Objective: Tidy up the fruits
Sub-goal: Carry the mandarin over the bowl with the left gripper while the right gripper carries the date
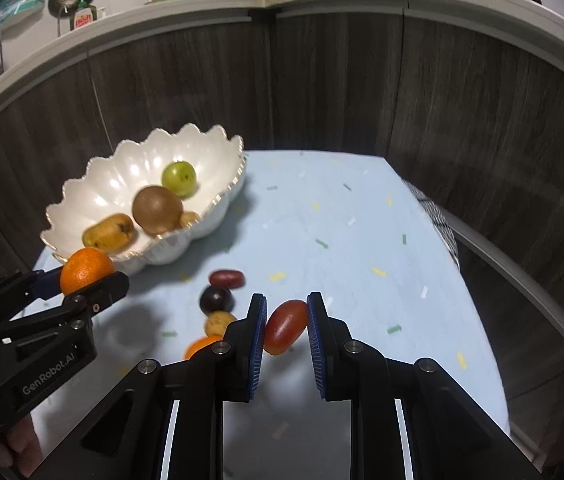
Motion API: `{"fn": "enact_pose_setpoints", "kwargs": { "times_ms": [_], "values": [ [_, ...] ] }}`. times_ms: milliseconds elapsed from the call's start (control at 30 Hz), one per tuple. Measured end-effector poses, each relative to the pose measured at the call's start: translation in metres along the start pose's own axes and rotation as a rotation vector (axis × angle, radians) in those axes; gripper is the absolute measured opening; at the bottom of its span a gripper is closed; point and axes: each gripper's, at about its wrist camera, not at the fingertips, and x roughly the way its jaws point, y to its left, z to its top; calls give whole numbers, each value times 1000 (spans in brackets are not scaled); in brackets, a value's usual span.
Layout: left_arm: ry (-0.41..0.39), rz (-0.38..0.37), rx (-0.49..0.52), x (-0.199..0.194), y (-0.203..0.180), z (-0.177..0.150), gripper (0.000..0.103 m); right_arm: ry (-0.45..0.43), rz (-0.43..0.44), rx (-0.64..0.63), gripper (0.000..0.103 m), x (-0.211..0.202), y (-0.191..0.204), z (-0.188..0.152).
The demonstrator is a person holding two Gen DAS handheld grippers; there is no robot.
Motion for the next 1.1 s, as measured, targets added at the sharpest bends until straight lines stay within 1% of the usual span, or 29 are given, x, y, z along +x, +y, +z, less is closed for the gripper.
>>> {"fn": "enact_pose_setpoints", "kwargs": {
  "times_ms": [200,467,833,1100],
  "values": [
    [-26,-5,-13,-16,5,8,42,-29,21,-8,22,-8,9,15],
    [-65,22,-32,-32,20,21,42,-58,49,-26,22,-13,23,33],
    [-78,63,-62,-35,41,39,42,-90,89,-50,22,-12,42,63],
    [-82,86,-76,-33,56,53,42,-97,108,-62,22,-4,53,83]
  ]
}}
